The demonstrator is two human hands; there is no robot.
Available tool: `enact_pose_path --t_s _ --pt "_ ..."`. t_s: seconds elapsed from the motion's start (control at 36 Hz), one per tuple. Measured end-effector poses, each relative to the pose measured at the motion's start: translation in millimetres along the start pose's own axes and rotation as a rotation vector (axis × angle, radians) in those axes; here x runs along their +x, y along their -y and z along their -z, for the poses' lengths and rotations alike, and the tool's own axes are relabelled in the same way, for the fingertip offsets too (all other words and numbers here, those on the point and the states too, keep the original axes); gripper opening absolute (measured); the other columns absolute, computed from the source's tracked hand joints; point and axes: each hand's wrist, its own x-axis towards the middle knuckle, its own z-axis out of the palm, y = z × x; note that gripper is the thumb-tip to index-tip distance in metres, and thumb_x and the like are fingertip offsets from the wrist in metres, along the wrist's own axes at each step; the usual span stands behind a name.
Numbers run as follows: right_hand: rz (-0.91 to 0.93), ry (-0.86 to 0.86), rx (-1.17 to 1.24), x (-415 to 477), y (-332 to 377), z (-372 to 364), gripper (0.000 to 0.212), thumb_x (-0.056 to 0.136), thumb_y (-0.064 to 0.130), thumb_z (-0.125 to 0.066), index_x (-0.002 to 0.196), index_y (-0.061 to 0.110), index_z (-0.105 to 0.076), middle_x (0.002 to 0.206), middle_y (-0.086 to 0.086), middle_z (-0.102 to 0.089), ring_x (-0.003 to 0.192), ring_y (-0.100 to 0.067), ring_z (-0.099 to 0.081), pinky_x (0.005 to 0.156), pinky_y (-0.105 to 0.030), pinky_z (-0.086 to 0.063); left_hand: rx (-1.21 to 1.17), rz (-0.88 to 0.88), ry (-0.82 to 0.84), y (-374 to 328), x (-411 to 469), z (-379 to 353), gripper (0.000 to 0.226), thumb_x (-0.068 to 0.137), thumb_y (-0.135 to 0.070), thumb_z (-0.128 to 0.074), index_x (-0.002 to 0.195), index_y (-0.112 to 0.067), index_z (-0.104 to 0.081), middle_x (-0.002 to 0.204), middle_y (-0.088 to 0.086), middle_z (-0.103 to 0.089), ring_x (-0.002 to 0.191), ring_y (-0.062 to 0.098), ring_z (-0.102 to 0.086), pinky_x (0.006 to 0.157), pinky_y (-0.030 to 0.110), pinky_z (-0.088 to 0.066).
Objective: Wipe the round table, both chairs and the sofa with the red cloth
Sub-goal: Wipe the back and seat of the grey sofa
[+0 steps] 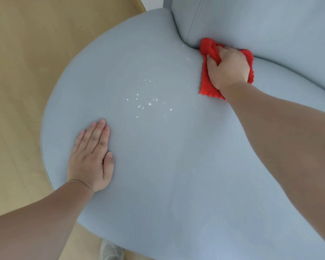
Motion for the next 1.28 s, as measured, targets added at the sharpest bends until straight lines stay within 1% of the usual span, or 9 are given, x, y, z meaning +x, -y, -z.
enact_pose_path --t_s 0.11,0.17,0.25,0.33,0.42,0.61,0.81,1.08,1.28 --pt "0.058 -0.055 0.068 -7 1 -2 0.044 0.089 0.044 -0.038 0.106 0.014 -0.066 0.111 -0.012 -0.066 0.106 -0.035 -0.056 0.089 -0.041 -0.042 -0.005 -0.003 -0.005 1 0 -2 0.06 0.085 -0.022 -0.03 0.138 0.005 -0.036 0.147 0.018 -0.034 0.14 0.03 -0.023 0.116 0.043 -0.015" --pt "0.159 -0.034 0.119 -12 12 -3 0.045 0.091 0.043 -0.041 0.115 0.015 -0.066 0.121 -0.009 -0.064 0.112 -0.033 -0.056 0.094 -0.038 -0.041 -0.007 -0.006 -0.006 2 0 -3 0.06 0.085 -0.022 -0.03 0.139 0.004 -0.035 0.148 0.018 -0.033 0.143 0.024 -0.019 0.117 0.042 -0.014" --pt "0.286 0.007 0.165 -23 31 -8 0.047 0.093 0.039 -0.044 0.128 0.013 -0.061 0.135 -0.009 -0.058 0.125 -0.031 -0.051 0.107 -0.036 -0.034 -0.01 -0.003 -0.02 3 0 -4 0.06 0.086 -0.023 -0.029 0.14 0.003 -0.033 0.148 0.017 -0.033 0.143 0.018 -0.015 0.117 0.042 -0.014" --pt "0.29 0.049 0.157 -27 36 -4 0.054 0.093 0.042 -0.041 0.135 0.011 -0.055 0.142 -0.012 -0.051 0.132 -0.032 -0.044 0.113 -0.039 -0.027 -0.014 -0.011 -0.025 2 0 -4 0.06 0.086 -0.023 -0.029 0.139 0.003 -0.034 0.148 0.018 -0.033 0.143 0.024 -0.019 0.117 0.043 -0.014" --pt "0.297 0.089 0.145 -28 37 -2 0.061 0.092 0.047 -0.034 0.137 0.012 -0.053 0.145 -0.011 -0.048 0.135 -0.033 -0.041 0.115 -0.041 -0.026 -0.012 -0.013 -0.032 2 0 -4 0.06 0.086 -0.023 -0.029 0.138 0.005 -0.036 0.147 0.019 -0.035 0.139 0.032 -0.025 0.117 0.042 -0.014" --pt "0.343 0.143 0.178 -55 58 -3 0.055 0.092 0.044 -0.041 0.133 0.012 -0.058 0.143 -0.011 -0.05 0.135 -0.037 -0.041 0.112 -0.054 -0.029 -0.011 -0.001 -0.014 2 -1 -3 0.06 0.086 -0.024 -0.029 0.138 0.005 -0.036 0.148 0.019 -0.034 0.139 0.032 -0.024 0.118 0.04 -0.01" --pt "0.349 0.116 0.177 -105 88 -7 0.051 0.09 0.041 -0.045 0.126 0.011 -0.063 0.139 -0.013 -0.054 0.13 -0.041 -0.047 0.109 -0.059 -0.03 -0.018 -0.004 0.016 1 1 1 0.062 0.085 -0.025 -0.029 0.139 0.005 -0.037 0.148 0.017 -0.032 0.139 0.03 -0.023 0.117 0.04 -0.011" --pt "0.322 0.106 0.177 -192 124 -8 0.049 0.087 0.039 -0.048 0.124 0.012 -0.064 0.139 -0.012 -0.054 0.13 -0.037 -0.048 0.11 -0.056 -0.028 -0.08 -0.006 0.042 3 2 9 0.061 0.084 -0.025 -0.033 0.138 0.002 -0.041 0.148 0.017 -0.035 0.139 0.026 -0.026 0.116 0.04 -0.014" --pt "0.312 0.116 0.196 -263 145 -6 0.047 0.087 0.038 -0.049 0.125 0.014 -0.064 0.141 -0.01 -0.052 0.132 -0.034 -0.045 0.112 -0.053 -0.029 -0.221 -0.031 0.014 9 2 19 0.058 0.082 -0.018 -0.034 0.133 0.005 -0.047 0.143 0.019 -0.042 0.135 0.028 -0.033 0.115 0.039 -0.018"
